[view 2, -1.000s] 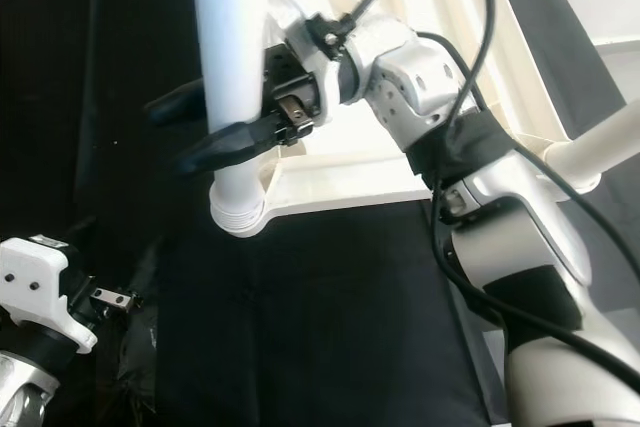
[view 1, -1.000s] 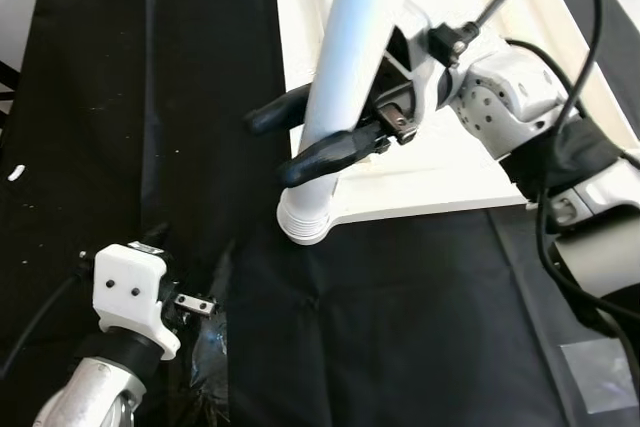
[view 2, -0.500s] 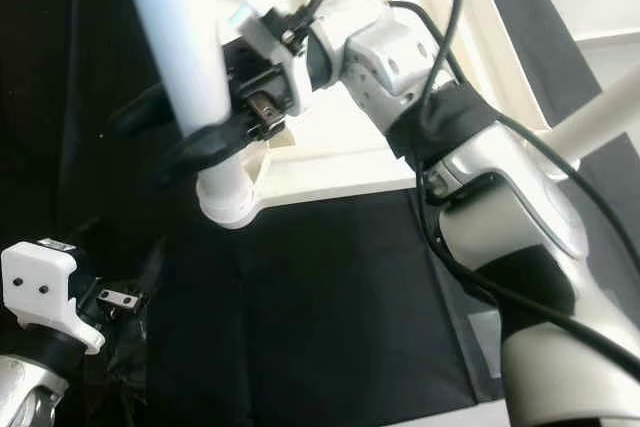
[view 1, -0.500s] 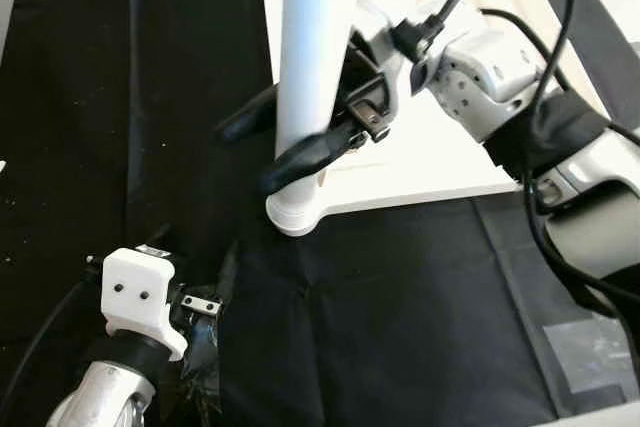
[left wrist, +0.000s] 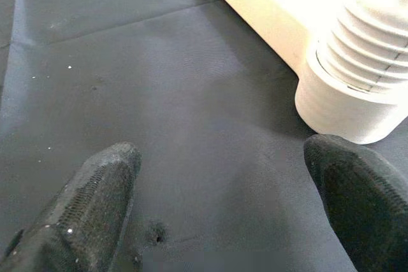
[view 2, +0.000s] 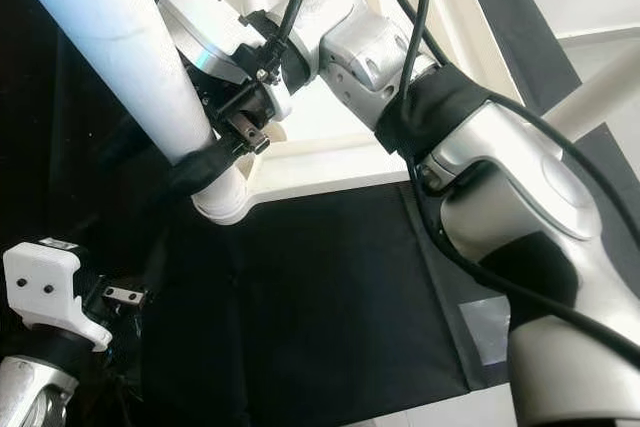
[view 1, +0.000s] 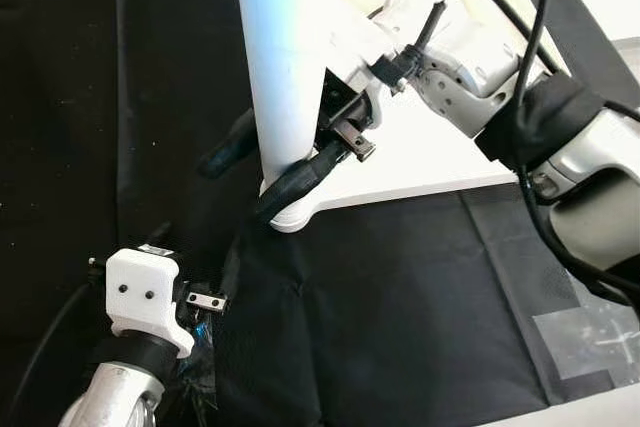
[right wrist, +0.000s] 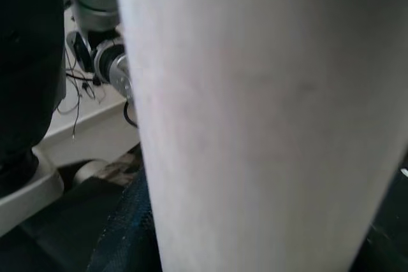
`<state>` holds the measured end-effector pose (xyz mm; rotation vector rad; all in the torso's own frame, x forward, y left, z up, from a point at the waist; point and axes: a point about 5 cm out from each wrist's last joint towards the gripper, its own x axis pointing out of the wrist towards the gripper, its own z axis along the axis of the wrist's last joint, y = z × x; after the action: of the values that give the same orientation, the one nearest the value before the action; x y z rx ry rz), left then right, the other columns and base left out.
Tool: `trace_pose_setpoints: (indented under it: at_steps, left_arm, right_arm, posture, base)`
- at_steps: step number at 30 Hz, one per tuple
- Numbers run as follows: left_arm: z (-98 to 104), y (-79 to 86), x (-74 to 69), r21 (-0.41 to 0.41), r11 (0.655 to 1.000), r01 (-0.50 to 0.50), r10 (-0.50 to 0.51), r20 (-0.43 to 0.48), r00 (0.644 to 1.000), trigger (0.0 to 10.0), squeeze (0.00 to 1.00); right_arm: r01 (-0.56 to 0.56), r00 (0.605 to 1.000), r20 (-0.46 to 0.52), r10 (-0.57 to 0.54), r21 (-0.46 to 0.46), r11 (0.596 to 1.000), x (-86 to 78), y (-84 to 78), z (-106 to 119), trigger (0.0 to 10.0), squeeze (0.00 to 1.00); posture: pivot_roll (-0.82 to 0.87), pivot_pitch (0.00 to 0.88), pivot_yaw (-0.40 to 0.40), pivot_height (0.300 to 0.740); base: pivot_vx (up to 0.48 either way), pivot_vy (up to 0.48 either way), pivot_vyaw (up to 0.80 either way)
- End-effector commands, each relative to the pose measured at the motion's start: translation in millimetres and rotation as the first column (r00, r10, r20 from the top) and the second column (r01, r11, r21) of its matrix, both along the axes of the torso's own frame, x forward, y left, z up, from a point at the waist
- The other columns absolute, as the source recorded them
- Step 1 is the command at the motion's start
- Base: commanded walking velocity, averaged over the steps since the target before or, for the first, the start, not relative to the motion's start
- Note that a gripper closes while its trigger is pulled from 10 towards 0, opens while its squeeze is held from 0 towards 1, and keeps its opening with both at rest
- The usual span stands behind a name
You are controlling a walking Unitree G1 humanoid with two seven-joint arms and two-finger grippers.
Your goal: Building children table
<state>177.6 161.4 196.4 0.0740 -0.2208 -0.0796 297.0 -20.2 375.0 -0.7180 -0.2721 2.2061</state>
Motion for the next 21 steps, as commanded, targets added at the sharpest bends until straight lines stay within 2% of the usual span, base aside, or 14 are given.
trace_pose_setpoints:
  at_steps: [1,3,4,5,6,21]
  left_arm:
    - [-2,-0.9,-3.3,0.002,1.0,-0.002,0.002,-0.009,1.0,10.0,0.0]
    - [-2,-1.2,-3.3,0.002,1.0,-0.003,0.003,-0.009,1.0,10.0,0.0]
    - [-2,-1.4,-3.4,0.002,1.0,-0.003,0.003,-0.008,1.0,10.0,0.0]
    - [-2,-1.4,-3.4,0.002,1.0,-0.003,0.003,-0.008,1.0,10.0,0.0]
    - [-2,-1.4,-3.6,0.002,1.0,-0.004,0.005,-0.009,1.0,10.0,0.0]
    - [-3,-1.1,-3.8,-0.005,1.0,-0.01,0.01,-0.011,1.0,10.0,0.0]
  right_arm:
    - [0.077,0.992,-0.087,-0.09,-0.148,0.986,15.5,-4.3,-41,0.0,0.0]
    - [0.086,0.988,-0.12,-0.101,-0.125,0.988,17.9,-2.6,-41,0.0,0.0]
    - [0.098,0.982,-0.151,-0.113,-0.106,0.99,20.7,-1.3,-41,2.2,0.0]
    - [0.098,0.982,-0.151,-0.113,-0.106,0.99,20.7,-1.3,-41,2.2,0.0]
    - [0.113,0.976,-0.174,-0.128,-0.092,0.989,23.9,-0.4,-43,10.0,0.0]
    - [0.202,0.946,-0.231,-0.226,-0.123,0.972,36.7,0.1,-46,10.0,0.0]
  posture:
    - [-0.02,0.494,-0.073,0.74]
    - [-0.02,0.494,-0.073,0.74]
    - [-0.02,0.495,-0.072,0.74]
    - [-0.02,0.495,-0.072,0.74]
    - [-0.02,0.497,-0.07,0.74]
    - [-0.02,0.499,-0.076,0.74]
  base:
    - [0.0,0.0,0.0]
    - [0.0,0.0,0.0]
    - [0.0,0.0,0.0]
    - [0.0,0.0,0.0]
    - [0.0,0.0,0.0]
    - [0.0,0.0,0.0]
